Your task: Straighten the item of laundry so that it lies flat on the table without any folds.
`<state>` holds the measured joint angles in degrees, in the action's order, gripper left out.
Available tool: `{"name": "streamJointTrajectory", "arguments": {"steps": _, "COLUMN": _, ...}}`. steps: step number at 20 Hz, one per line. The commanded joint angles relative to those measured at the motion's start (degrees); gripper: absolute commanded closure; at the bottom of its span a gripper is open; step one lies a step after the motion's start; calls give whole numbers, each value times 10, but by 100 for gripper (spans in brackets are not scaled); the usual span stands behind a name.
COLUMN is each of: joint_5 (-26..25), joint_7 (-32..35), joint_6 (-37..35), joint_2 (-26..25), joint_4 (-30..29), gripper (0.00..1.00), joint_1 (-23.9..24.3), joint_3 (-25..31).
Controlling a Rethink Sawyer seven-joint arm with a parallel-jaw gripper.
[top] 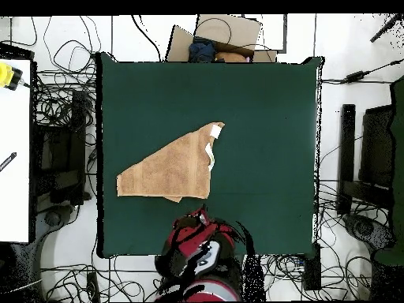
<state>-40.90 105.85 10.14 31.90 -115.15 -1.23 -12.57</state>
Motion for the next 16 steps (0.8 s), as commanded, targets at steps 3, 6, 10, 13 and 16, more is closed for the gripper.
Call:
{"name": "streamJointTrajectory", "arguments": {"steps": 3, "joint_5": 40, "joint_7": 30, "joint_6": 100, "joint_2": -79, "joint_4": 85, "gripper": 0, "joint_1": -99, "joint_3": -57}}
{"name": "streamJointTrajectory", "arguments": {"steps": 6, "joint_5": 44, "joint_7": 33, "joint_6": 104, "joint_2": -88, "joint_4": 91, "gripper": 0, "joint_1": -111, "joint_3": -58}}
{"name": "streamJointTrajectory", "arguments": {"steps": 10, "joint_5": 74, "joint_7": 45, "joint_6": 130, "joint_2": -117, "joint_4": 90, "gripper": 0, "joint_1": -134, "joint_3": -74}}
{"name": "streamJointTrajectory", "arguments": {"steps": 13, "joint_5": 107, "joint_7": 49, "joint_6": 155, "joint_2": -131, "joint_4": 87, "gripper": 0, "joint_1": -154, "joint_3": -95}}
{"name": "streamJointTrajectory", "arguments": {"steps": 16, "joint_5": 123, "joint_7": 47, "joint_6": 168, "joint_2": -134, "joint_4": 81, "gripper": 0, "joint_1": -163, "joint_3": -107}}
